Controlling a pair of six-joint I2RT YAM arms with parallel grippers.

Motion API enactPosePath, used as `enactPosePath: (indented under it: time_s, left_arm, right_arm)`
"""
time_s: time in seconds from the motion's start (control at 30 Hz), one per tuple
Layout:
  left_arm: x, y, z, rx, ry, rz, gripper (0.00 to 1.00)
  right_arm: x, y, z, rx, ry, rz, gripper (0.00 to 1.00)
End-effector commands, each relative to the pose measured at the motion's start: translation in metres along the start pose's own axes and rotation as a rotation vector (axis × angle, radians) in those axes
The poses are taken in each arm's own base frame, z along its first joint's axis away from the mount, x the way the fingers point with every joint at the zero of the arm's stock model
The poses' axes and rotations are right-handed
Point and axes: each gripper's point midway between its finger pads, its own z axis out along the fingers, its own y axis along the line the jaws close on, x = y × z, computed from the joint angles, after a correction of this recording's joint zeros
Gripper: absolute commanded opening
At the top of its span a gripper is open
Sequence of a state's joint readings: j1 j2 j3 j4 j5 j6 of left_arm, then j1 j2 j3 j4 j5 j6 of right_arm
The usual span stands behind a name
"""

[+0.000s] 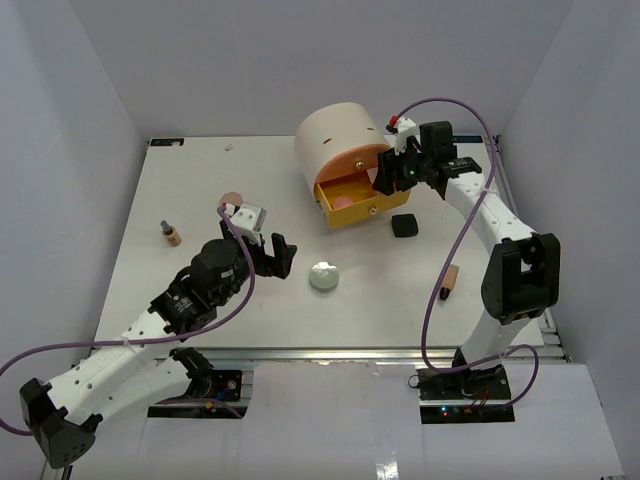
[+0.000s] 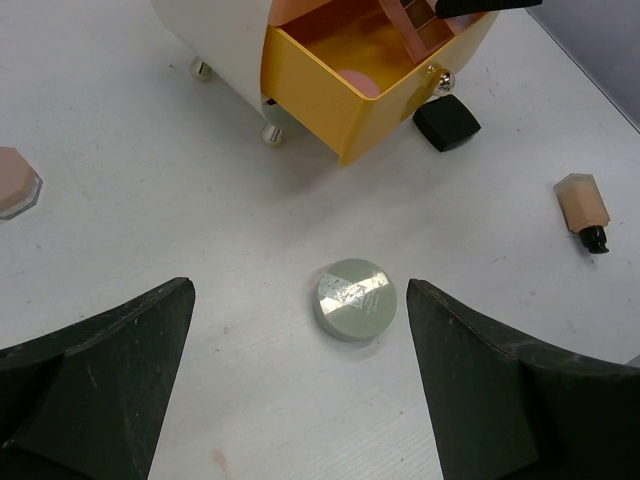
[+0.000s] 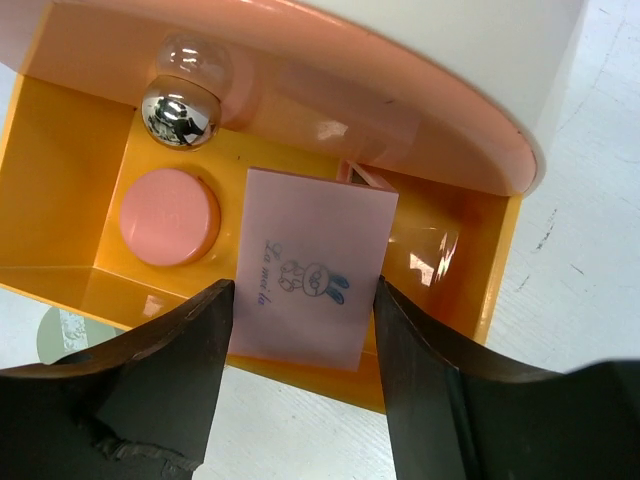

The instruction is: Organize the makeup

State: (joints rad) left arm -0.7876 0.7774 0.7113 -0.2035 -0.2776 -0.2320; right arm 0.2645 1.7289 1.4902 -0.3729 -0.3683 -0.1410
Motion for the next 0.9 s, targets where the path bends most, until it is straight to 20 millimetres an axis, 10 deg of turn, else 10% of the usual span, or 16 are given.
enactPosePath:
  time_s: [0.0,0.3,0.6,0.87]
  left_arm:
    - [-0.001,-0.002,0.001,0.019,-0.009,0.007,0.98]
    - [0.005,-0.011,0.004,0.067,0.015,0.019,0.98]
    - [0.024,-0.032,0.011,0.183,0.088,0.045,0.98]
    - [0.072,-0.058,0.035,0.28,0.289,-0.001,0.98]
  right_arm:
    - [-0.02,-0.005,-0.005,0.054,-0.033,-0.043,0.65]
    - [-0.034,-0.001,-0.026,0.08,-0.076,-0.074,0.75]
    - [-0.047,0.046,-0.094,-0.047,-0.203,-0.273,0.84]
    - [0.049,0.088,-0.126,-0.249,-0.202,-0.374,0.99]
